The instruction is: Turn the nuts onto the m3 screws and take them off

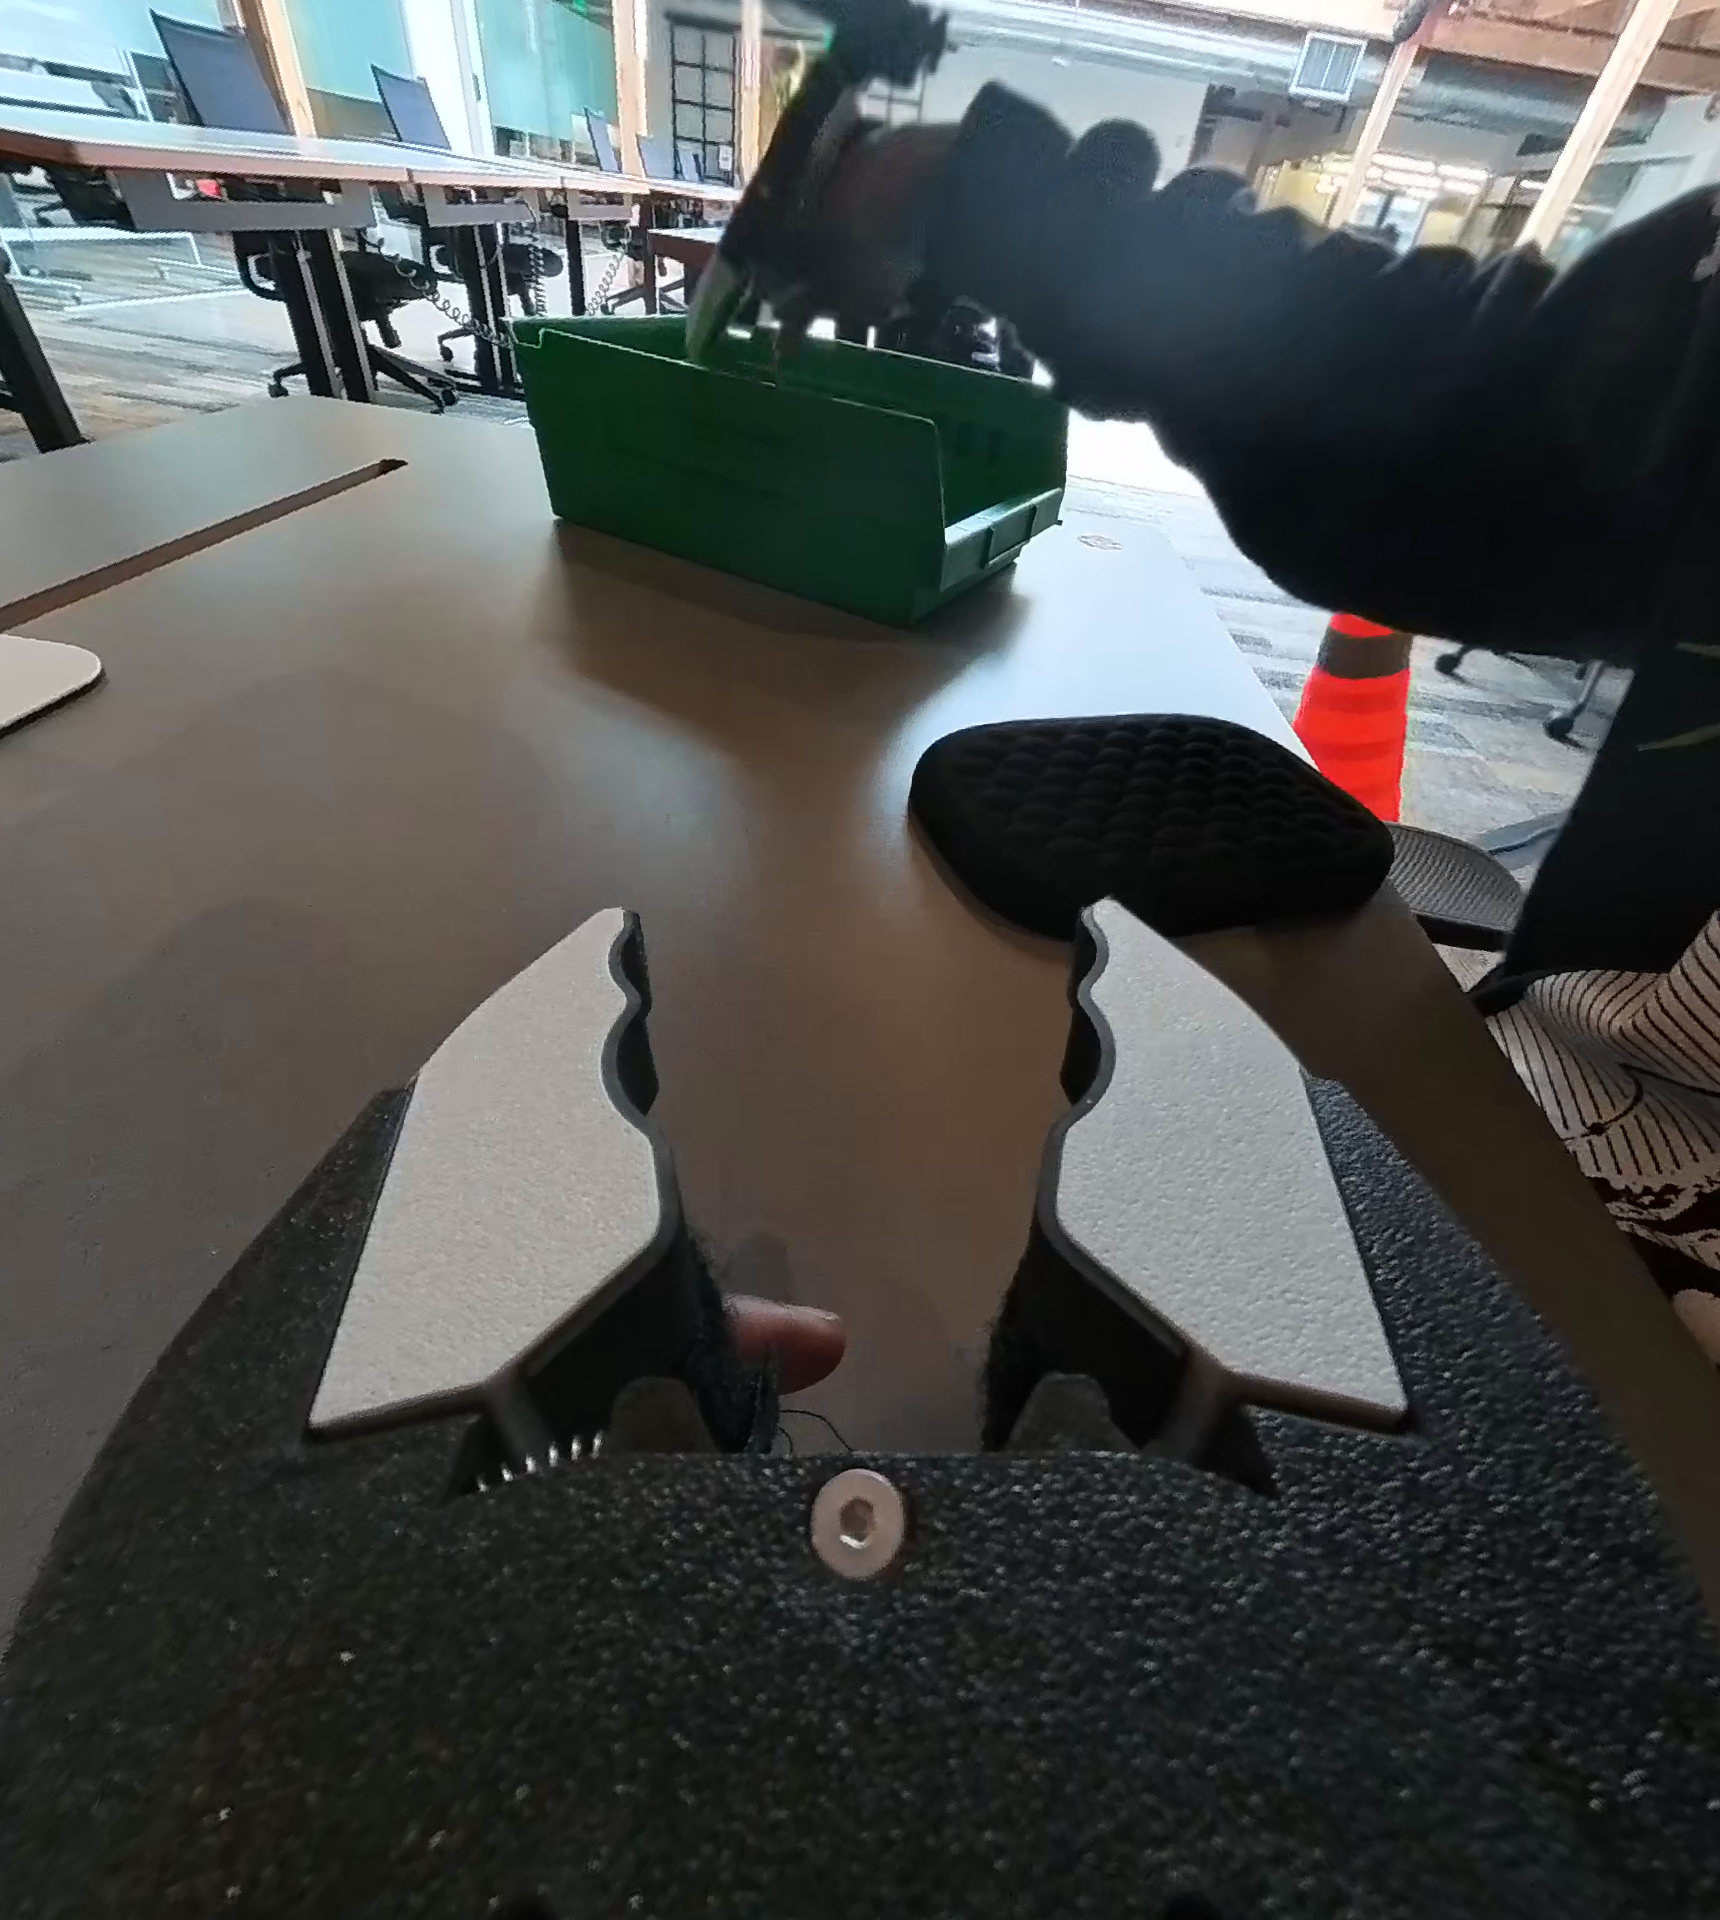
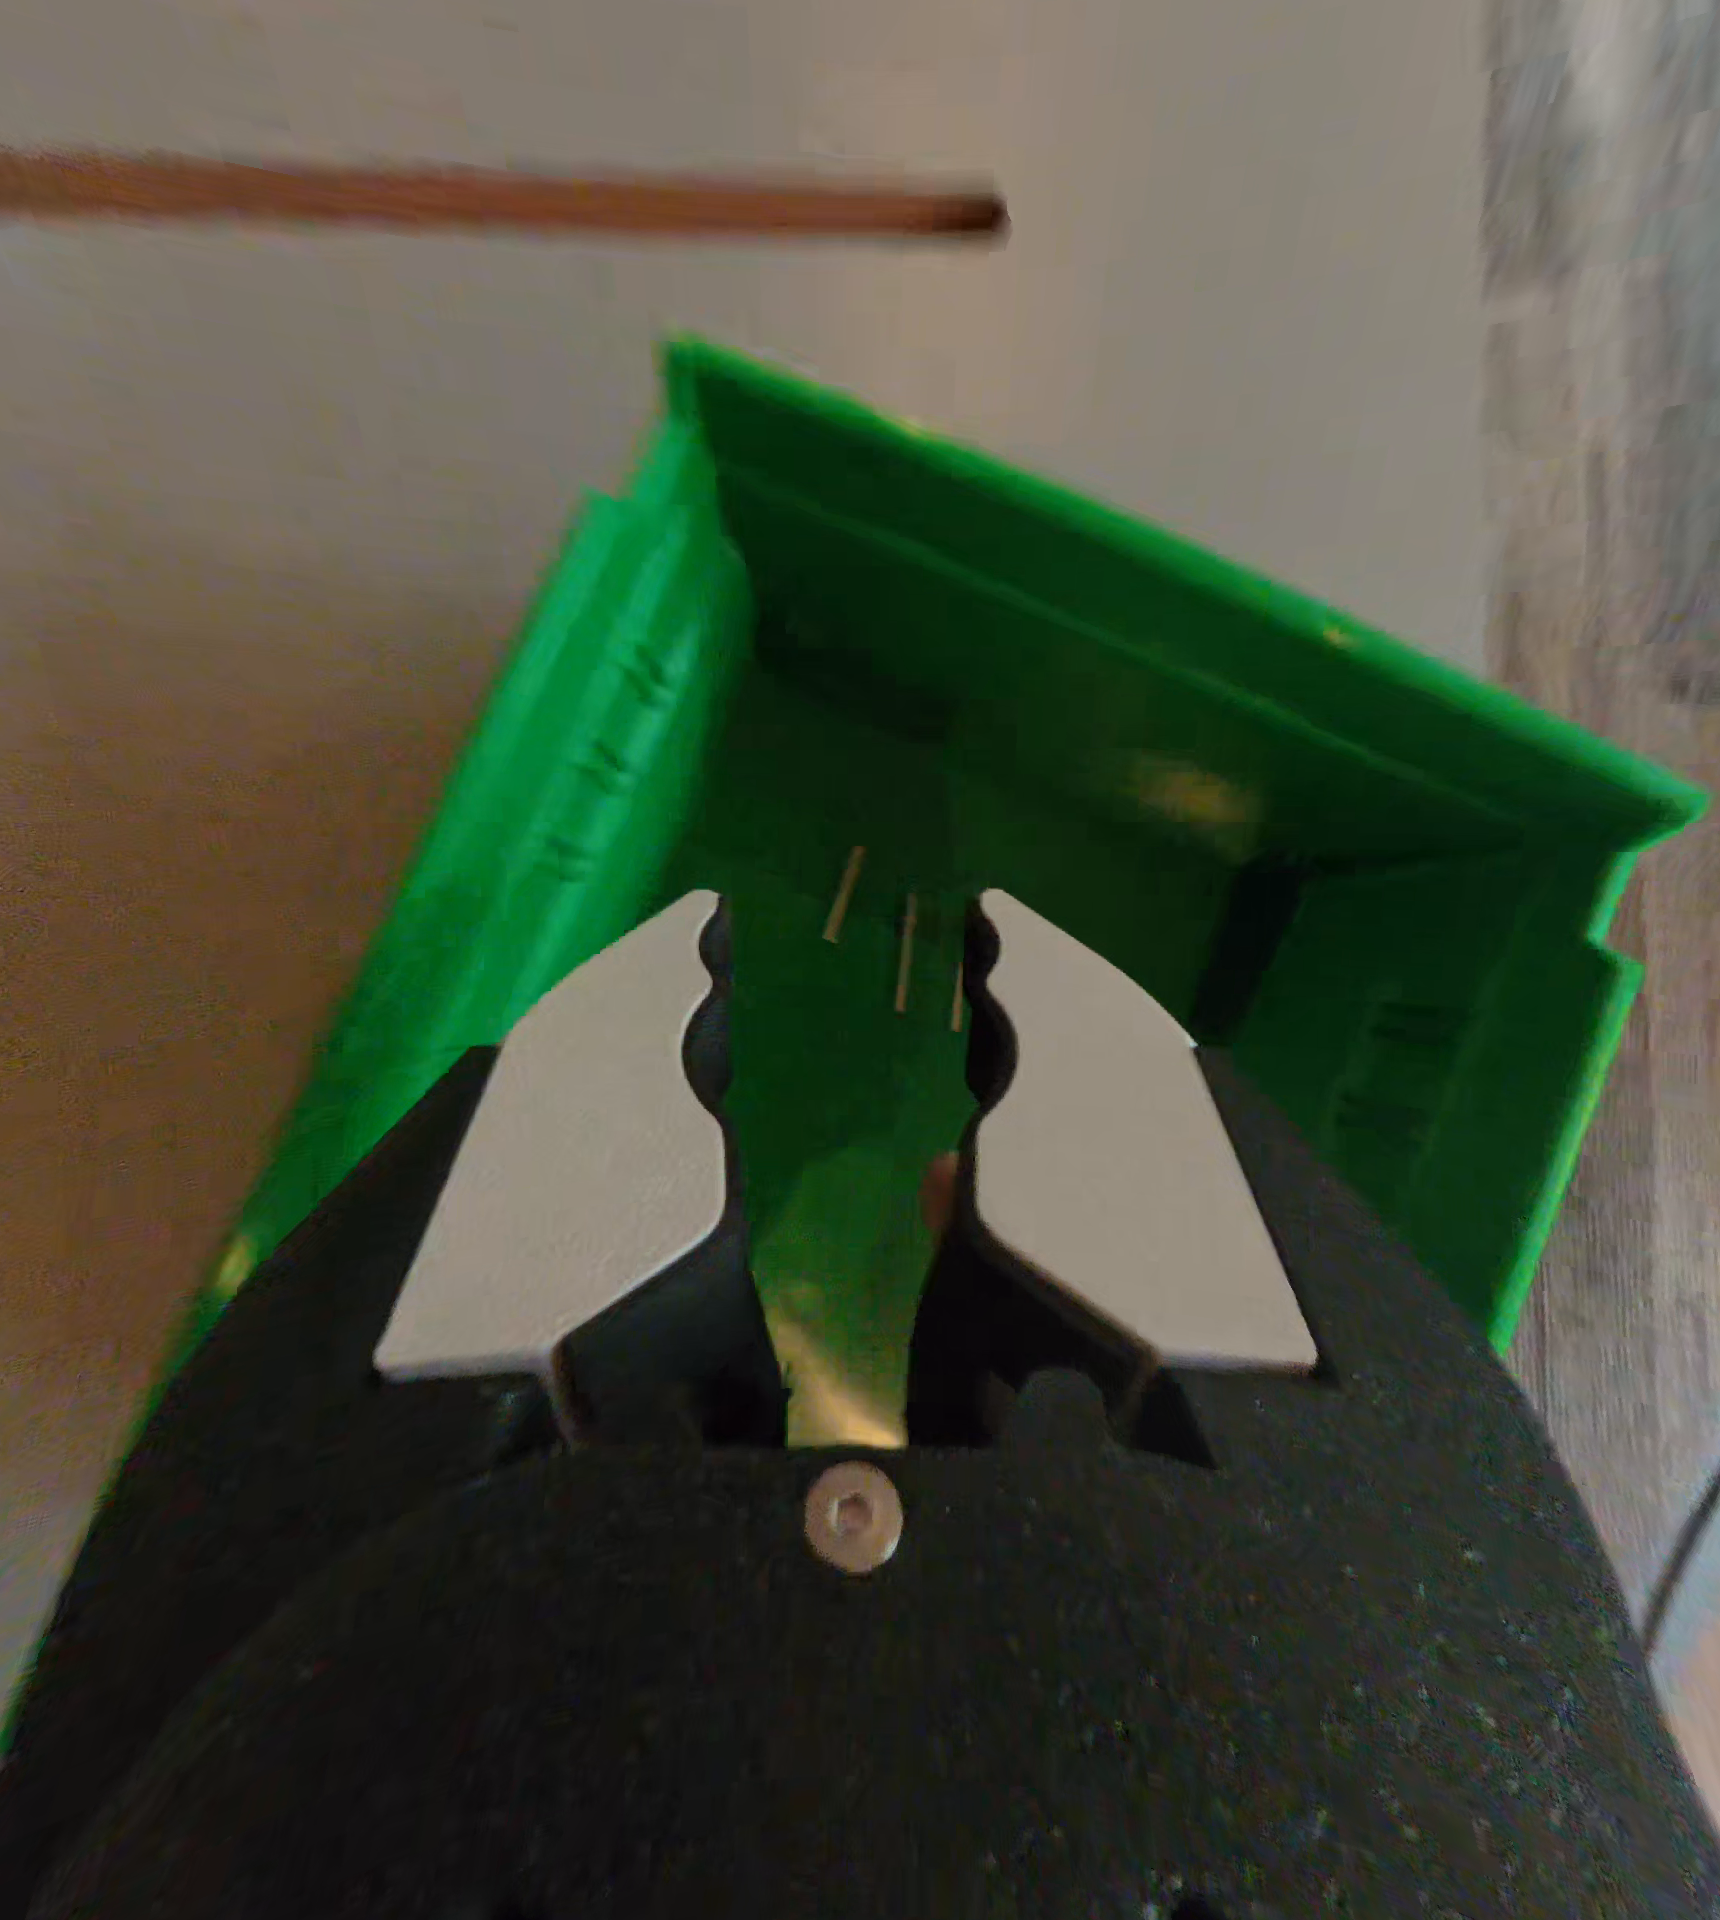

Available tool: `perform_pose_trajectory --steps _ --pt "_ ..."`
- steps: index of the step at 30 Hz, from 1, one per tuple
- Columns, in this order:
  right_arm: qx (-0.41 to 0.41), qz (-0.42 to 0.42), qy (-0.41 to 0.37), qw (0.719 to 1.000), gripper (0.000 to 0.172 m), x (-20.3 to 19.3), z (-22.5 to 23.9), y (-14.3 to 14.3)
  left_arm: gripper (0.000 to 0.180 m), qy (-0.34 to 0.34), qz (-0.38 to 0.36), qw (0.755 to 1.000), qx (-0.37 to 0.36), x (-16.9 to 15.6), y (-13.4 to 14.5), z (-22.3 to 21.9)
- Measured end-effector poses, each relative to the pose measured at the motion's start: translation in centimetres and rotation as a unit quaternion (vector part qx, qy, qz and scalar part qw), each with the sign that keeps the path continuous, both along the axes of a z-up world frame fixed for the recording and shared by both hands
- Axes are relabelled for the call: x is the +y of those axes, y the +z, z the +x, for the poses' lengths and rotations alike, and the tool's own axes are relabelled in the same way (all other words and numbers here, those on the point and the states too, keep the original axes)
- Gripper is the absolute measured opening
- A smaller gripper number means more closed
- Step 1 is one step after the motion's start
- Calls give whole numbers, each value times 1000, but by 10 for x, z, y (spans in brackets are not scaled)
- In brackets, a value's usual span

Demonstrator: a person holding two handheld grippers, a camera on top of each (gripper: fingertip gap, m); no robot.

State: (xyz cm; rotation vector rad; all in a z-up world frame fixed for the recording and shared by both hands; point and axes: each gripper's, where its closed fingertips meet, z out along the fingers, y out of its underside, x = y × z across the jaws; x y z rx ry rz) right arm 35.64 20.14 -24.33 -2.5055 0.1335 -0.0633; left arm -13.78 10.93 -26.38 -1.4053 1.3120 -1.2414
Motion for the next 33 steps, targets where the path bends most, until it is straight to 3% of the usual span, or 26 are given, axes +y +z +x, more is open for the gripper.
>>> perform_pose_trajectory --steps 3,6,11,15,20,24,29,33 --pt "-14 121 42 992 51 -3 -50 51 77 2 3 1000 8 0 -1 1" --pt "3 243 100 965 54 -19 -124 94 77 12 11 1000 8 2 2 1" --pt "8 381 178 907 59 -56 -237 124 78 37 13 999 -26 4 27 -4" --pt "6 465 204 862 50 -70 -294 113 77 42 15 997 -65 -6 60 -14" --pt "51 493 204 844 45 -65 -334 77 72 86 13 995 -50 -15 97 -47" --pt "65 510 220 829 42 -61 -355 63 70 153 39 987 6 -6 125 -106" --pt "50 496 240 833 41 -59 -364 50 59 261 47 958 106 33 156 -202" --pt "45 481 253 838 40 -58 -366 37 54 306 8 927 216 74 151 -264"
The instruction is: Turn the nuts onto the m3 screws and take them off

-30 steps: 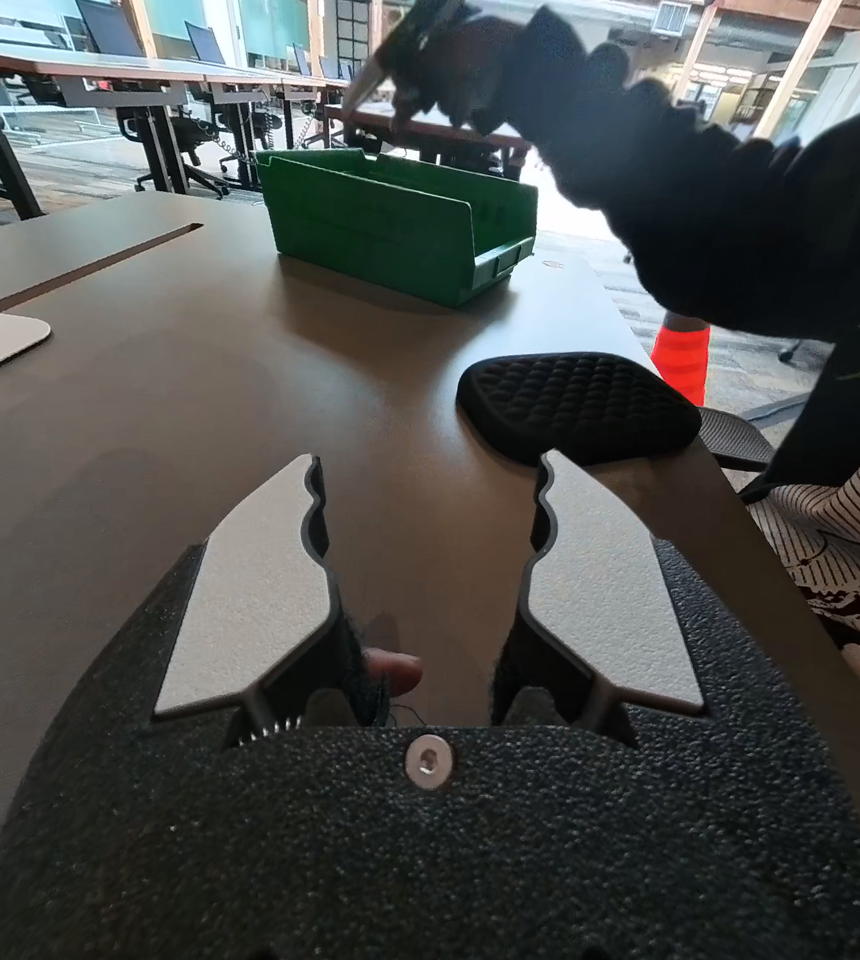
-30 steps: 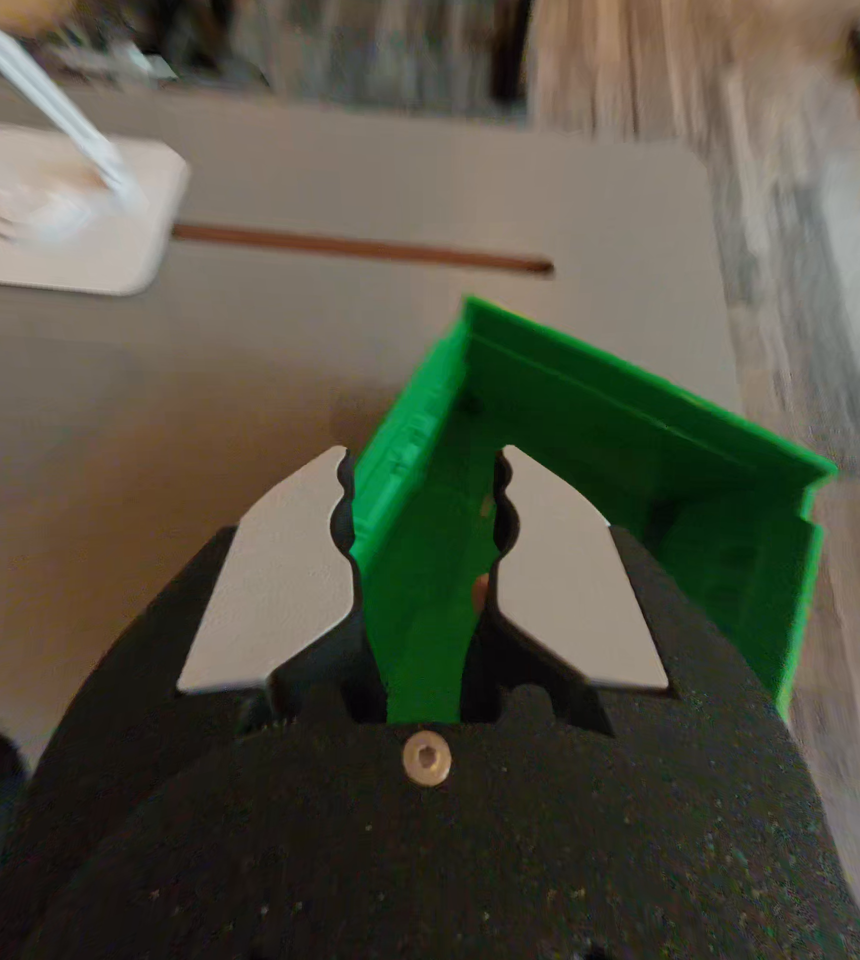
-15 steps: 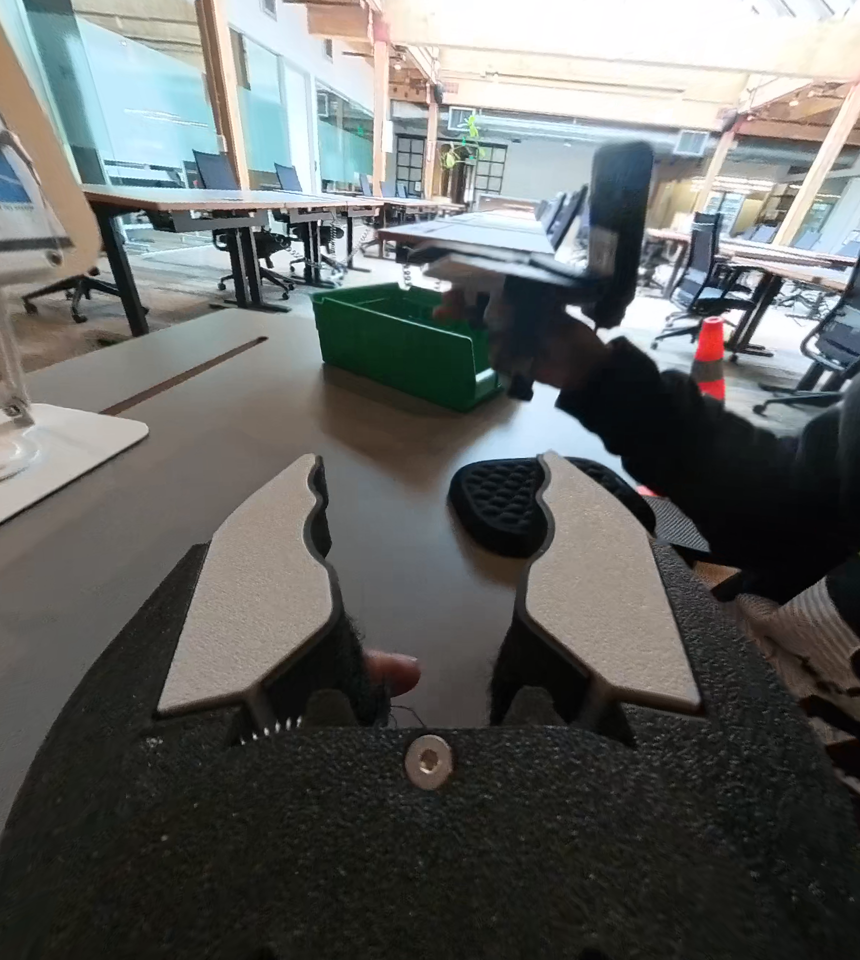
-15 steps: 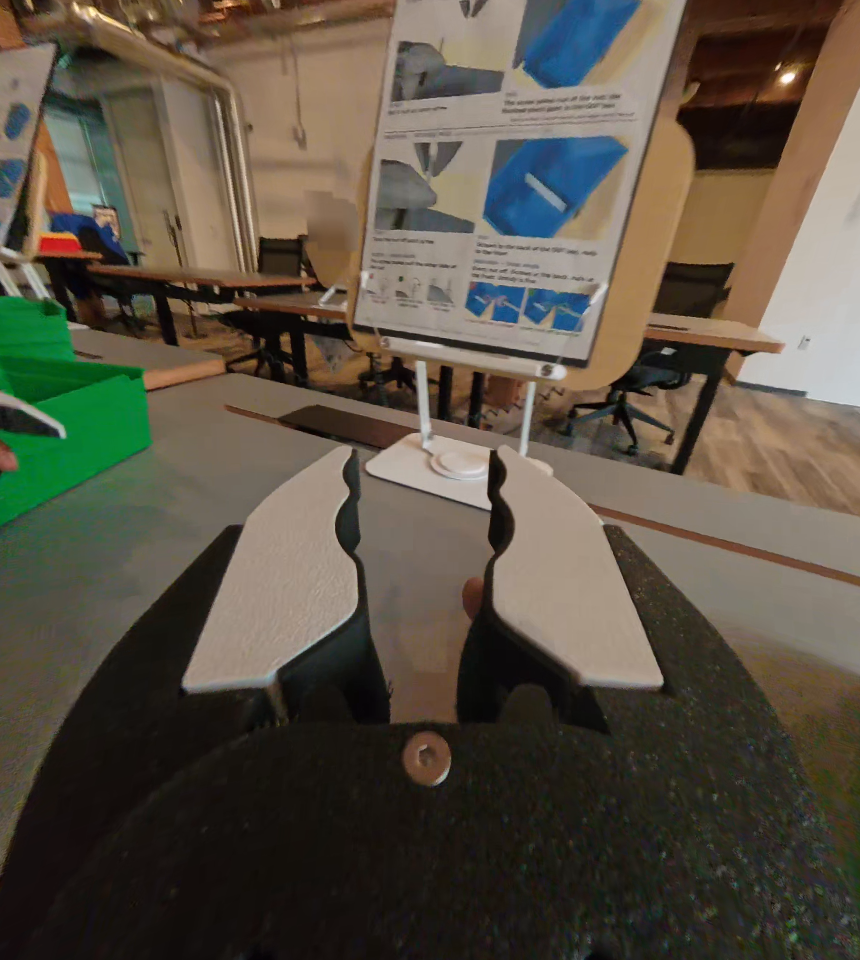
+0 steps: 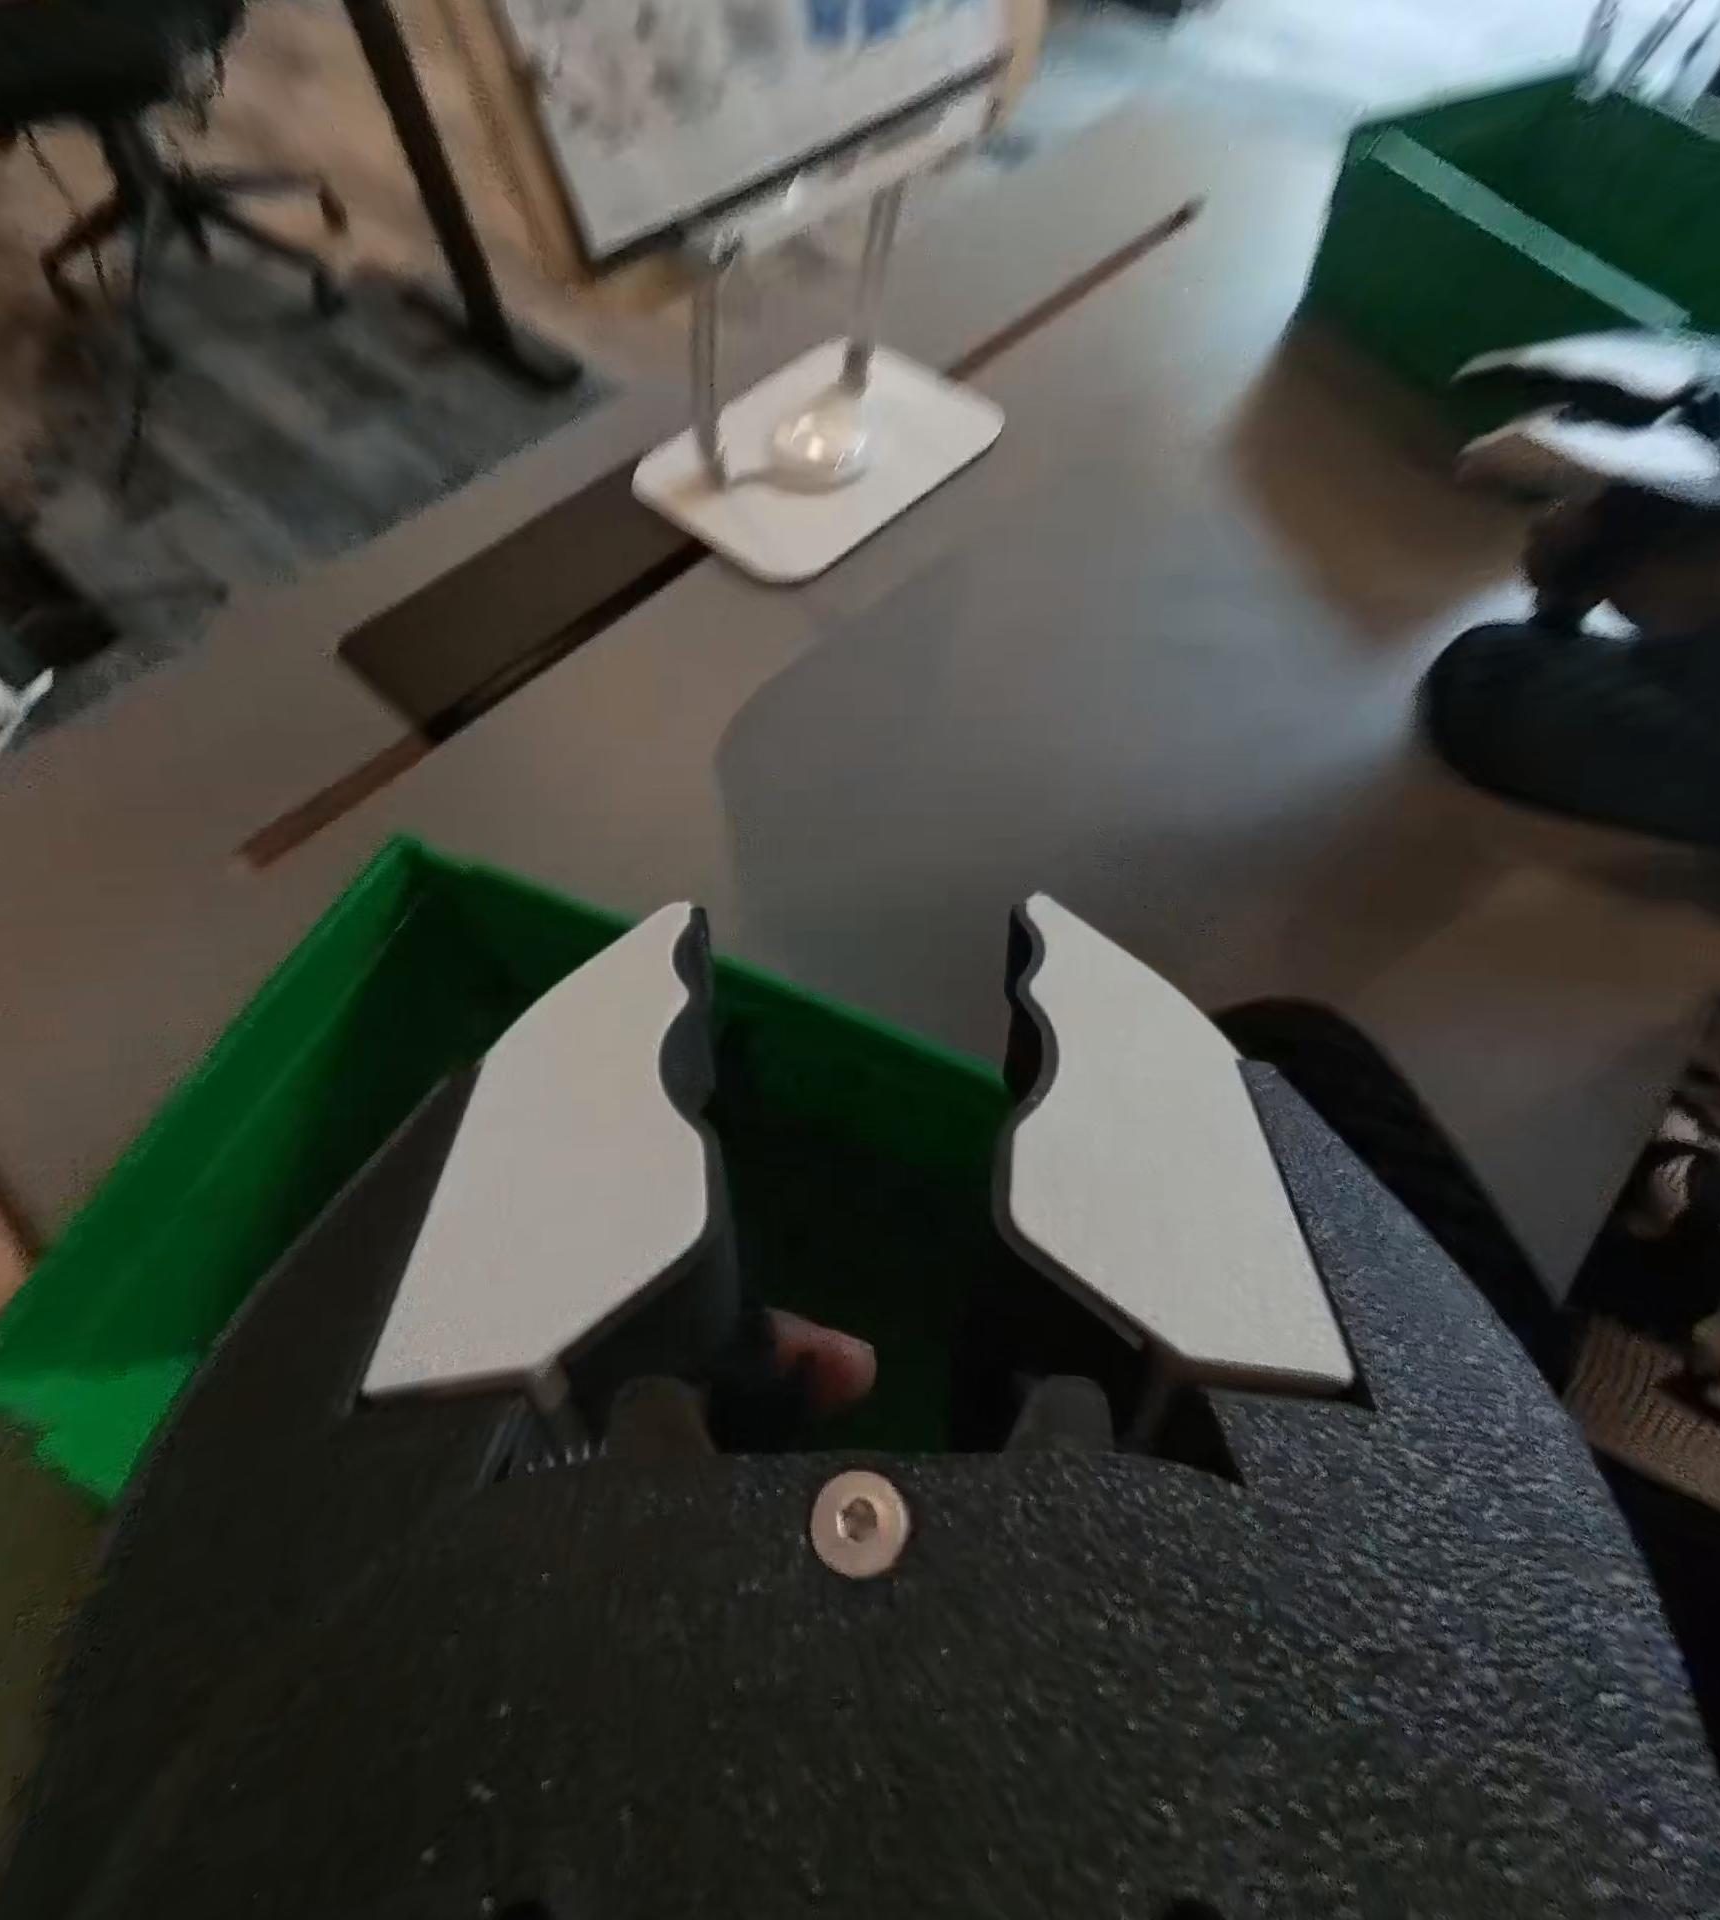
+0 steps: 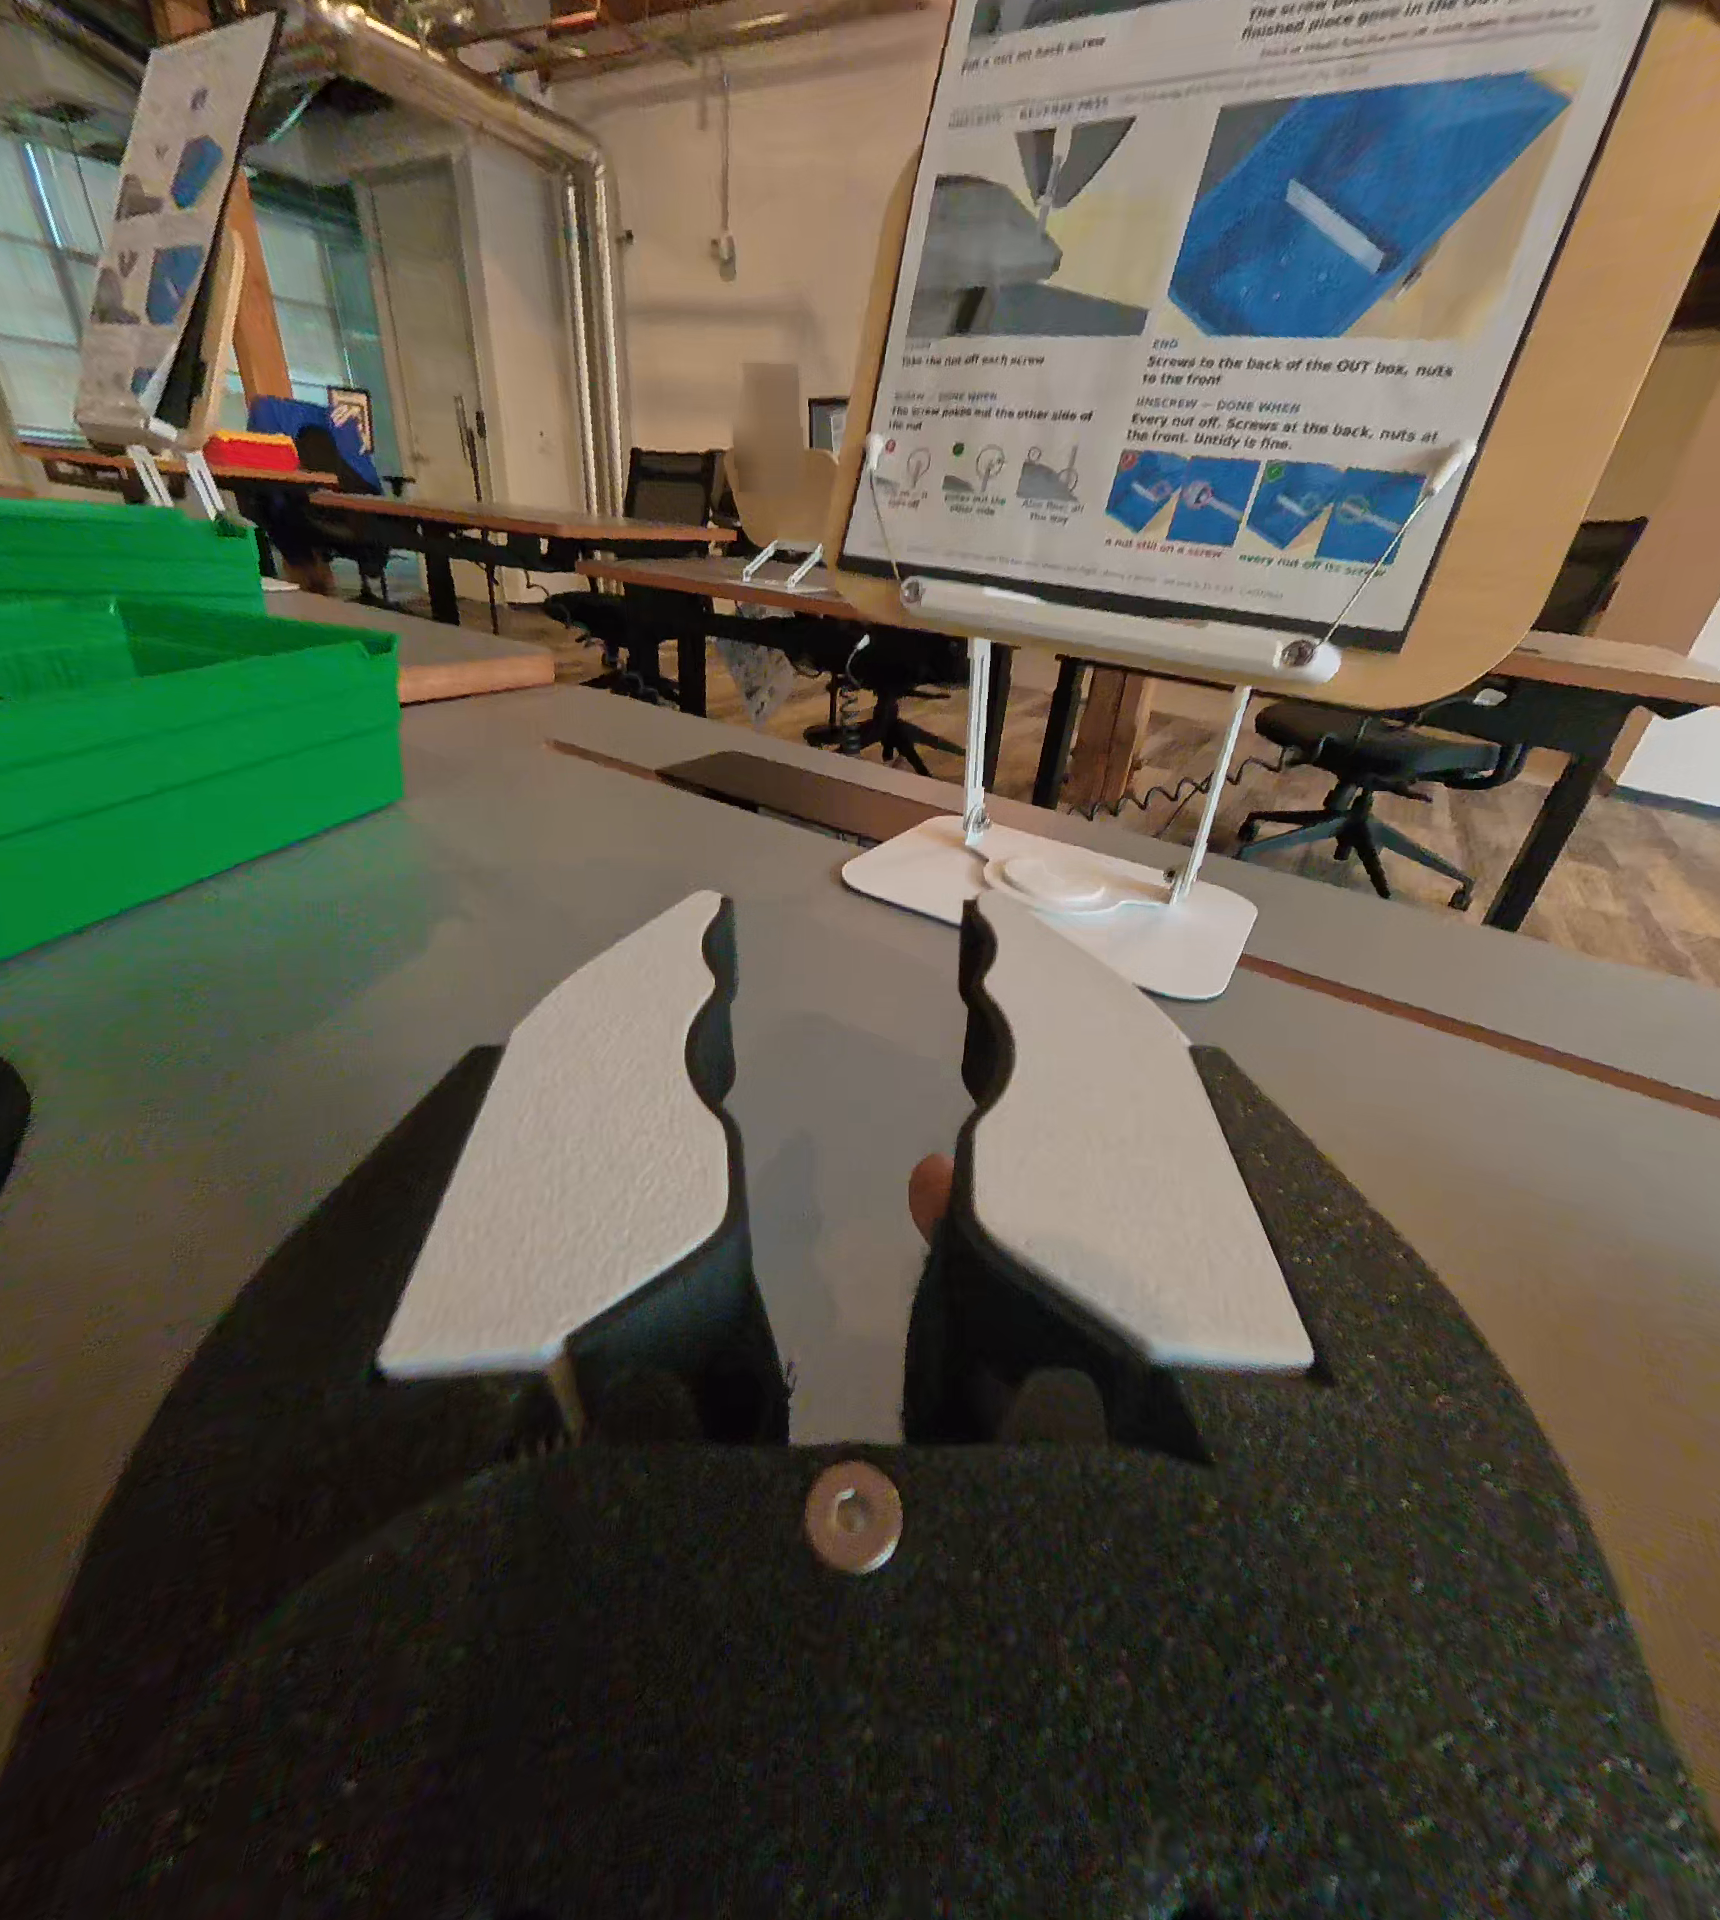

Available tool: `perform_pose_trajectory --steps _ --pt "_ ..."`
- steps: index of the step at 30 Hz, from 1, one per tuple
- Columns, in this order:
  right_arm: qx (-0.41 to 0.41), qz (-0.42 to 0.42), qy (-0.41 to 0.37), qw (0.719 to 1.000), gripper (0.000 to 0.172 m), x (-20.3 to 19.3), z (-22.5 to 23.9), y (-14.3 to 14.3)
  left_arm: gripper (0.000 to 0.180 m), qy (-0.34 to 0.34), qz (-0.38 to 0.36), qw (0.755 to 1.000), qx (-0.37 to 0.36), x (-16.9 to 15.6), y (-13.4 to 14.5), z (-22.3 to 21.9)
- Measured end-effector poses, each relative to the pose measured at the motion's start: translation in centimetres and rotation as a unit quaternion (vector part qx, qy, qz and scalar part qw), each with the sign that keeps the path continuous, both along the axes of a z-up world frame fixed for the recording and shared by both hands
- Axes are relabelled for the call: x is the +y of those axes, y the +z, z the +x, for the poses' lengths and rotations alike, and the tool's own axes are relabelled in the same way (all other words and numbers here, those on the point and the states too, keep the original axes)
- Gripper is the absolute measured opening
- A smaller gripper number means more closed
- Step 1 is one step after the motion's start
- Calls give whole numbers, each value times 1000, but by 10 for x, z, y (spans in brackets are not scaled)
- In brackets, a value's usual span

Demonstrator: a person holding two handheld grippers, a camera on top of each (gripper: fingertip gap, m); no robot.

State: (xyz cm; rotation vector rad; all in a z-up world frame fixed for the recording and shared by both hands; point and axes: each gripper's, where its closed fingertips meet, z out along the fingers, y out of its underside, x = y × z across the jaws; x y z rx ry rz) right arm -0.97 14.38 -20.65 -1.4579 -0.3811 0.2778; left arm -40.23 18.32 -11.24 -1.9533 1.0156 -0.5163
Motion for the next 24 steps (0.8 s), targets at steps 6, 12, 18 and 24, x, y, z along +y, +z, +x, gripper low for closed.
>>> perform_pose_trajectory --steps 6,12,18,24 --pt "-2 -27 8 1000 40 6 2 -16 49 26 -123 981 146 50 -48 -57" --pt "14 -22 18 999 40 8 3 -15 37 -13 -219 937 272 80 -117 -90" --pt "13 -12 7 1000 38 7 6 -13 26 57 -351 885 300 86 -182 -106" --pt "32 -16 16 999 38 6 8 -12 33 111 -401 875 248 88 -202 -94"
